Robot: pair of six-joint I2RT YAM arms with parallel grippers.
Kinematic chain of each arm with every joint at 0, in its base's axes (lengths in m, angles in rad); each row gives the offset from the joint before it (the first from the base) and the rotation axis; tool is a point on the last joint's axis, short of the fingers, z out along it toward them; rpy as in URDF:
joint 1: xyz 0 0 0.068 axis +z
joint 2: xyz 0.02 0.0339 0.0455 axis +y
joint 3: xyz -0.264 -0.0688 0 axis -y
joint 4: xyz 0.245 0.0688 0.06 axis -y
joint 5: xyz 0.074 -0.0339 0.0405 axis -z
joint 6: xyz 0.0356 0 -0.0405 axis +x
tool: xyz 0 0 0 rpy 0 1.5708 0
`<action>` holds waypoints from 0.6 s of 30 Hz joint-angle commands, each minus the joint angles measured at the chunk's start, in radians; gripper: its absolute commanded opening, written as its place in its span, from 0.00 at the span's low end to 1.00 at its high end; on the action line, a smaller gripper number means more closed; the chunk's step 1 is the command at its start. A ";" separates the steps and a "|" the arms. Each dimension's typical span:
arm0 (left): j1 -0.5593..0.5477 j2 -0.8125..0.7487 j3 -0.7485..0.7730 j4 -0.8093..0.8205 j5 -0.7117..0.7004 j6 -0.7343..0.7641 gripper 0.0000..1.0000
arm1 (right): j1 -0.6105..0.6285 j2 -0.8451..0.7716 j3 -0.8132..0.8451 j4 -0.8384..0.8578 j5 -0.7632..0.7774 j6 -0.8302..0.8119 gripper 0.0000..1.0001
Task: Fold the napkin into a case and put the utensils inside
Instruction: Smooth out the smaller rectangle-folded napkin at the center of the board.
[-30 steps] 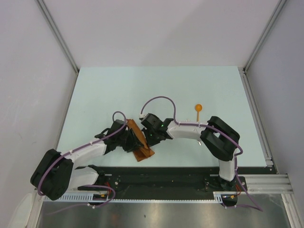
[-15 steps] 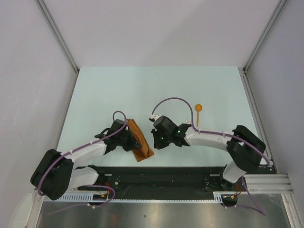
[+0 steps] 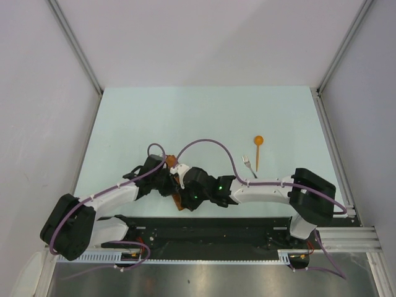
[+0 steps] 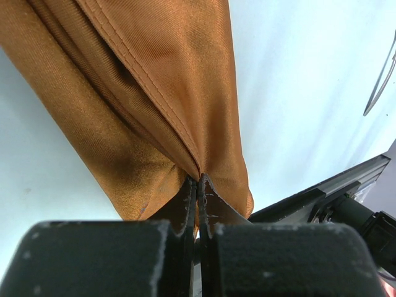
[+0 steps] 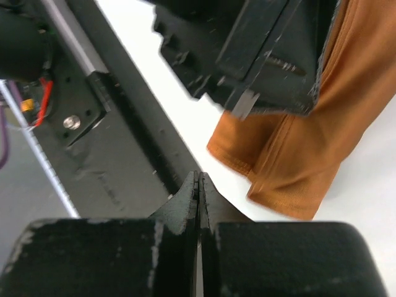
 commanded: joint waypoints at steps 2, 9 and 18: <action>0.018 -0.003 0.026 0.004 0.021 0.027 0.00 | 0.004 0.074 0.045 0.097 0.053 -0.039 0.00; 0.034 -0.009 0.008 0.016 0.038 0.030 0.00 | 0.019 0.119 -0.012 0.209 0.084 -0.037 0.00; 0.049 -0.024 0.026 -0.030 0.020 0.073 0.00 | 0.027 0.197 -0.026 0.177 0.227 -0.011 0.00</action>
